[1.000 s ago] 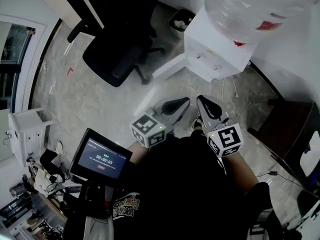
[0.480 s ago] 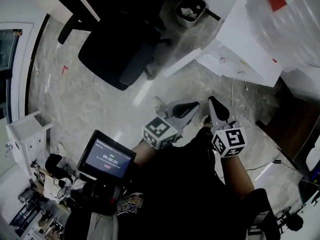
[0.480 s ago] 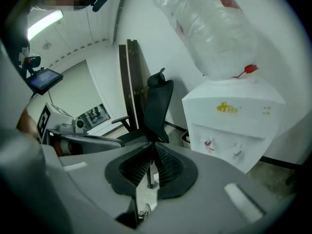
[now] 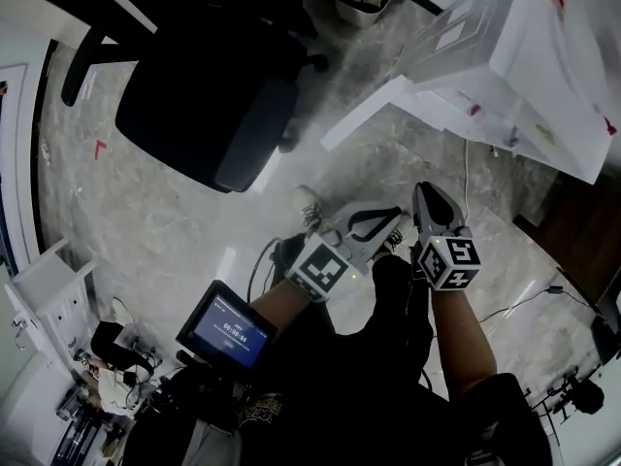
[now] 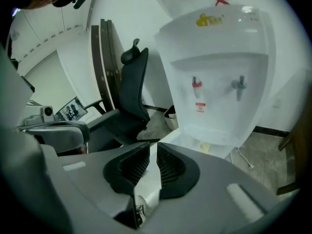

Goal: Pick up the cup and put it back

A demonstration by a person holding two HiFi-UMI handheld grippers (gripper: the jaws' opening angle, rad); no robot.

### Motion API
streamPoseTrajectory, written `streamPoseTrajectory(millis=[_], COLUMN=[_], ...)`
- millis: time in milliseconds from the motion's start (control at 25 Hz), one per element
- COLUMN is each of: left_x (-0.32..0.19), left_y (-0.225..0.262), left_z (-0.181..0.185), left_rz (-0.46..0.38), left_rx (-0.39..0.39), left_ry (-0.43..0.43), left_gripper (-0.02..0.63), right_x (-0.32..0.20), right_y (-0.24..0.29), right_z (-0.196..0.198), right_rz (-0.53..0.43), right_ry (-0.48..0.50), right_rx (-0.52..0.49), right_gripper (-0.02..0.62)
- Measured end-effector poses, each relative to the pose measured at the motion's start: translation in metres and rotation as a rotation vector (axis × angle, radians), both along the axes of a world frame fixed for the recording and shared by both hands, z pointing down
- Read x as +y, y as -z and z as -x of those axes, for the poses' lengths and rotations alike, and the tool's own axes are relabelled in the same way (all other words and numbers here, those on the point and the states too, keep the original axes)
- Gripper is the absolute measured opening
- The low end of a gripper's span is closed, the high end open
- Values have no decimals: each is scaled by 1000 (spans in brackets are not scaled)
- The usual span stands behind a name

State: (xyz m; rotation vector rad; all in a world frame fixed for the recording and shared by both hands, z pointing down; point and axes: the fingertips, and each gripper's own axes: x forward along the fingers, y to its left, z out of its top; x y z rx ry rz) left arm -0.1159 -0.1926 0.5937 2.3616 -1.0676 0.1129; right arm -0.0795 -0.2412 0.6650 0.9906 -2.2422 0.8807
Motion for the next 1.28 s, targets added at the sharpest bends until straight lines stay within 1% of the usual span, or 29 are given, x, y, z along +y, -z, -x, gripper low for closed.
streamPoseTrajectory(millis=[80,160,200,280,400,440,480,560,640,680,720,800,840,880,960,1040,1120,1200,1280], left_x=[-1,-4,-5,-5,-9,-13,-17,-21,-31,-38,-44,-50,-51,-52,-53,-51,-48,-46,-46], left_y=[-33,-66,-85,-122,-179,-200,-220,-258,-285,-293,-299,-308,-311,-313,-314,-310,-309,-311,-312], left_z=[-11,-23,-30,-44,-59,-60,-61,-64,-63,-63,-66,-75,-77,-79,-83,-89,-93,-93,-91], left_rz=[-6,-6,-12,-39,-109,-126,-132,-110,-46,-14,-4,-29,-36,-34,-29,-39,-40,-23,-15], left_rx=[14,40,44,21,-21,-23,-17,33,142,201,234,226,225,236,255,251,252,268,276], left_ry=[-8,-11,-20,-50,-94,-102,-99,-65,-30,-30,-49,-104,-115,-116,-119,-136,-148,-150,-154], left_gripper=[3,3,3,3,3,3,3,3,3,3,3,3,3,3,3,3,3,3,3], right_x=[-2,-10,-16,-32,-66,-81,-94,-115,-137,-150,-162,-181,-187,-193,-200,-203,-207,-214,-221], right_y=[-48,-97,-121,-168,-243,-270,-297,-347,-391,-409,-426,-454,-466,-475,-489,-496,-499,-504,-507], right_z=[-11,-26,-34,-51,-75,-81,-88,-100,-106,-107,-107,-105,-104,-104,-103,-100,-97,-96,-92], right_rz=[38,45,34,3,-47,-60,-69,-78,-89,-93,-91,-67,-49,-28,13,45,54,45,33], right_ry=[-16,-39,-46,-69,-148,-178,-198,-196,-173,-165,-159,-149,-147,-148,-154,-147,-136,-123,-110], right_rx=[8,20,32,56,83,91,106,155,207,225,238,249,252,251,243,234,251,280,283], right_gripper=[58,61,61,66,77,91,91,94,94,94,95,106,109,120,120,129,126,113,109])
